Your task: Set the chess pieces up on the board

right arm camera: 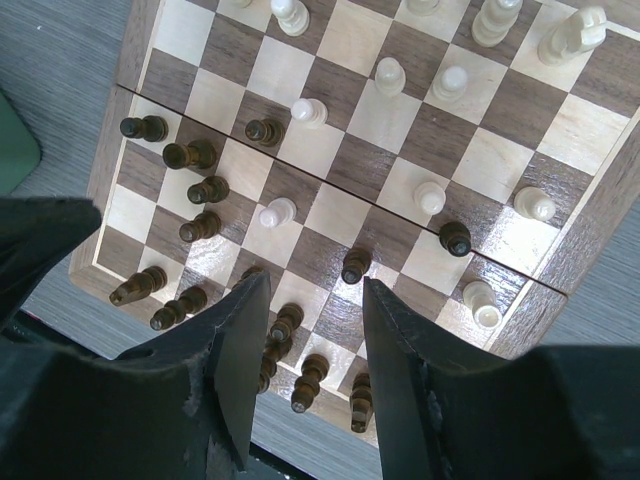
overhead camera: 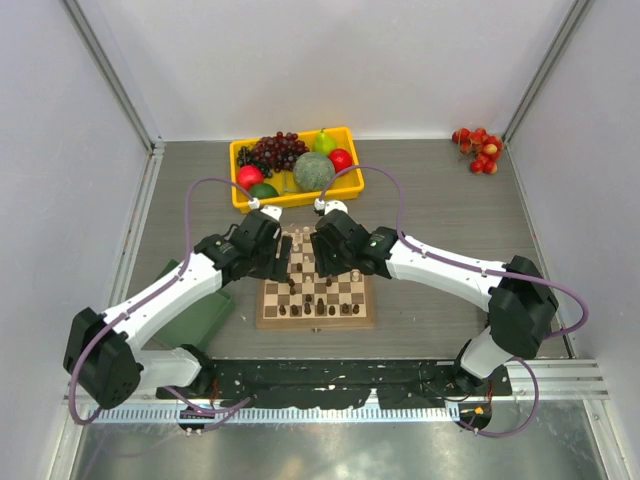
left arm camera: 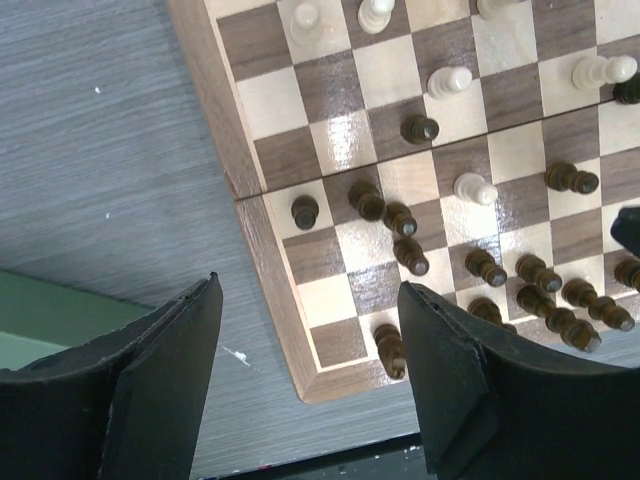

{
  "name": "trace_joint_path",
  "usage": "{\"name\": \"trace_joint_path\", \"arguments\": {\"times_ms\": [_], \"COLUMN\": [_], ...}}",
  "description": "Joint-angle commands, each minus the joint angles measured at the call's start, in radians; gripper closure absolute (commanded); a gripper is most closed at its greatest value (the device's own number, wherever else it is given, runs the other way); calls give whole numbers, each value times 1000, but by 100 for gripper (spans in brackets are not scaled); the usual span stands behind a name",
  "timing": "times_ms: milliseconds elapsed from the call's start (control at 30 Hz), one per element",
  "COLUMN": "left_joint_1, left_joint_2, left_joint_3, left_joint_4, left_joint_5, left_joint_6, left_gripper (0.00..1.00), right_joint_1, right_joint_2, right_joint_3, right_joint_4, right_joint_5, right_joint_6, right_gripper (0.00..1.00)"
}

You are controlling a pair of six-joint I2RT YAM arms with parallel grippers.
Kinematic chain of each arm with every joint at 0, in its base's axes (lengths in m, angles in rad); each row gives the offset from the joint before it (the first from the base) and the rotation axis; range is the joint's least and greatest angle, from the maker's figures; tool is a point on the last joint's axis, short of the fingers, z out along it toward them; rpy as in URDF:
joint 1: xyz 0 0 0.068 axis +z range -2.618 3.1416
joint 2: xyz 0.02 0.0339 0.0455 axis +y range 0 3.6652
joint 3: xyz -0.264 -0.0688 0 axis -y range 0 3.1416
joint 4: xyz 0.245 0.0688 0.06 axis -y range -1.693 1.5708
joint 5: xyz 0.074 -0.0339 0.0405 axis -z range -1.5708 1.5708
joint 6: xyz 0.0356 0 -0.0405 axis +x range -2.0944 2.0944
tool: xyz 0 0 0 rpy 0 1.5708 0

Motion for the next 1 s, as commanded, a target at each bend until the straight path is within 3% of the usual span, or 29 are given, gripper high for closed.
{"name": "trace_joint_path", "arguments": {"times_ms": [0,233,433,967], "left_joint_1": [21,37,53,67], "left_joint_2": [64,159,208,297], "left_joint_3": [77,121,127,150], "left_joint_4": [66,92,105,105], "left_joint_5": [48,108,158,200], "left_joint_6": [47,82,90,102], "left_gripper": [26,42,50,60], "right_joint_1": [-5,-5,-7,-25], "right_joint_2": [-31,-57,-85,-172], "right_joint_3": [-2,-18,-35,-102], "right_joint_4": [26,26,26,65], "right_joint_5": [29,62,106,177], "right_joint_6": [18,26,46,83], "right_gripper": [52,52,52,52]}}
